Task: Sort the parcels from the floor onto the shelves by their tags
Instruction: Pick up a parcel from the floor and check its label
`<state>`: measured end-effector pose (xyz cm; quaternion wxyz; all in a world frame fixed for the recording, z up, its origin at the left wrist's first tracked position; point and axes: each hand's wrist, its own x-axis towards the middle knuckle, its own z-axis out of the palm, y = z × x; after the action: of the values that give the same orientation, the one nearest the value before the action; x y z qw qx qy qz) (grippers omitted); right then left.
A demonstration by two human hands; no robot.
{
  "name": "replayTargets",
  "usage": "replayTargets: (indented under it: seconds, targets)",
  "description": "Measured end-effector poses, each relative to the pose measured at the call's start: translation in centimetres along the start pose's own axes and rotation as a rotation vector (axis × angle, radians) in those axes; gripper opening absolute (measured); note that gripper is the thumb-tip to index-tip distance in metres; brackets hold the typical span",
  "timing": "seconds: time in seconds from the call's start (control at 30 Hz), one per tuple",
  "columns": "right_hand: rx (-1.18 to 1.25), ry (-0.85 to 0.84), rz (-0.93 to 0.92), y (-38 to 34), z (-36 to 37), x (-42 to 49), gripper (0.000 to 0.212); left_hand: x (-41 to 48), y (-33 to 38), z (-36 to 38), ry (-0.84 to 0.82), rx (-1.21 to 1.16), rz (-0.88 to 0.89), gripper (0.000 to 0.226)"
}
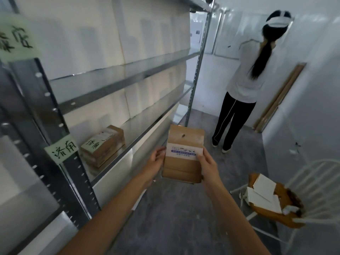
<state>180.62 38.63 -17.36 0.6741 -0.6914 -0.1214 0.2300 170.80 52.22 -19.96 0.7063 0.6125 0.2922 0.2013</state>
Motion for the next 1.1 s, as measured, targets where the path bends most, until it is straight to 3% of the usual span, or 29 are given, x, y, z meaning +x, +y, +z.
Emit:
replayTargets:
  seconds: [0.2, 0.47, 0.9, 1.1]
  targets:
    - [-0.071, -0.179, -0.114, -1.6, 0.1, -3.6, 0.043, -4.5, 0.3, -2.2, -0.018, 0.01, -0.086, 0.057]
    - [-0.107, -0.359, -0.163, -1.4, 1.4, -10.0, 0.035, -13.7, -0.5, -4.6, 0.108, -0.06, -0.074, 0.042]
    - [-0.148, -0.639, -0.2, -2.8, 9.1, -19.6, 0.038, -26.6, 1.2, -12.6, 0.301, 0.049, -0.004, 0.052]
    - [-0.142, -0.807, -0.303, -3.9, 13.7, -25.2, 0.034, -34.0, 3.6, -17.0, 0.386, 0.1, 0.05, 0.035]
